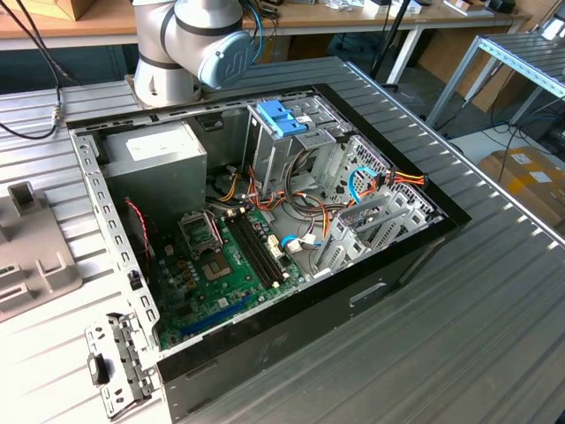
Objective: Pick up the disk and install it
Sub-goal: 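Pick up the disk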
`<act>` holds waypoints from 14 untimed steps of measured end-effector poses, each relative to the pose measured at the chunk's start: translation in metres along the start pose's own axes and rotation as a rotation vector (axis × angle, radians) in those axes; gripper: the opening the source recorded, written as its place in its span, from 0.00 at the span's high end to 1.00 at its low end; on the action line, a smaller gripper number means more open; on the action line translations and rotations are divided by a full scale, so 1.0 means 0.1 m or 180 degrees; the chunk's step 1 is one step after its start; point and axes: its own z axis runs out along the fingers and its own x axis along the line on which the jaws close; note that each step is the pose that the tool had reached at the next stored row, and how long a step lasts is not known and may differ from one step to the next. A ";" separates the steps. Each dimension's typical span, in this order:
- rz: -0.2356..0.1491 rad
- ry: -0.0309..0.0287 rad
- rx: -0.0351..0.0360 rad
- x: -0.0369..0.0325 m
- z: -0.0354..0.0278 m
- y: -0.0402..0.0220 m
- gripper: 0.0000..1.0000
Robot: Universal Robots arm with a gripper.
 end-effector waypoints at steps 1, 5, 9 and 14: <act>0.0000 -0.0002 0.0000 0.000 -0.003 0.000 0.63; 0.0001 -0.0011 0.0001 -0.001 -0.018 -0.001 0.63; 0.0001 -0.0021 0.0002 -0.002 -0.029 -0.001 0.63; 0.0001 -0.0028 0.0002 -0.003 -0.042 -0.002 0.63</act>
